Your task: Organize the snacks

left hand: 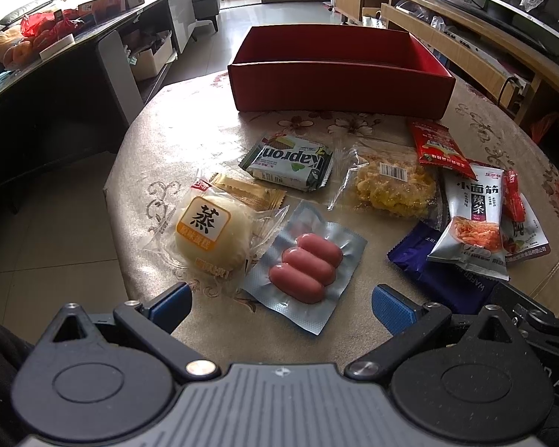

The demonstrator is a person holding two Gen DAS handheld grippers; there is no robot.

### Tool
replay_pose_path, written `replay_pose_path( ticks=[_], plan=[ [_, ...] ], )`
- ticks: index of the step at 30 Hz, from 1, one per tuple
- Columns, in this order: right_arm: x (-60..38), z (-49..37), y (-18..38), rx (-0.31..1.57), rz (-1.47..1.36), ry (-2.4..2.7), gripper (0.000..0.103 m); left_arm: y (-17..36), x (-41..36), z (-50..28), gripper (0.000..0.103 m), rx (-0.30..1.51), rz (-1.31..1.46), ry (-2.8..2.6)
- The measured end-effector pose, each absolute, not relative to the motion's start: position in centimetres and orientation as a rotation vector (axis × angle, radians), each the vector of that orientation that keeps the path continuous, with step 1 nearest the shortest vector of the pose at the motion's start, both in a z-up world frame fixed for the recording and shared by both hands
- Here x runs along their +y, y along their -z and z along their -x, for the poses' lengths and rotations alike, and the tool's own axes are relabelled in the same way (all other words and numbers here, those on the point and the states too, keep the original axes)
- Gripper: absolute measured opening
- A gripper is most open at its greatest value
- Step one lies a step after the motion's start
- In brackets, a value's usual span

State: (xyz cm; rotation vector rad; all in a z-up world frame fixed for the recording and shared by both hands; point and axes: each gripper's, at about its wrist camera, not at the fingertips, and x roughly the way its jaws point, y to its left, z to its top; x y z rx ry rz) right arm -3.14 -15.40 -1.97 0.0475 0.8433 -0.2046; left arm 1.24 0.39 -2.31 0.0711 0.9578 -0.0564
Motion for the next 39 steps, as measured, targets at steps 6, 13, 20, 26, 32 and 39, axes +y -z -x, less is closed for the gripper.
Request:
replay_pose_path(
  ticks=[6, 13, 20, 26, 32, 39],
  plan=[
    [-15.4, 3.1, 2.1, 0.848, -0.045, 0.203, 0.103, 2.4, 0.5, -1.2, 0.101, 0.961, -0.071, 0.053],
    [-15.3, 2.9, 2.1, 0.854, -0.045, 0.201, 0.103, 2.5, 0.5, -1.4, 0.101, 0.961, -0.073, 0.048],
    [-15.4, 2.8, 2.2, 0.862, -0.044, 0.200, 0.103, 2.5, 0.5, -1.5, 0.101, 0.964, -0.074, 0.046],
    [-15.4, 2.6, 2.3, 0.868, -0.044, 0.200, 0.103, 2.6, 0.5, -1.7, 0.101, 0.967, -0.075, 0.044],
    [-15.2, 2.1, 2.2, 0.868, -0.041, 0.190, 0.103, 2.5, 0.6, -2.3, 0.098, 0.963, -0.063, 0.029],
    [-16.0, -0.5, 0.9, 0.868, -0.113, 0.139, 0.103, 0.9, 0.8, -5.0, 0.098, 0.947, -0.036, 0.054]
  ],
)
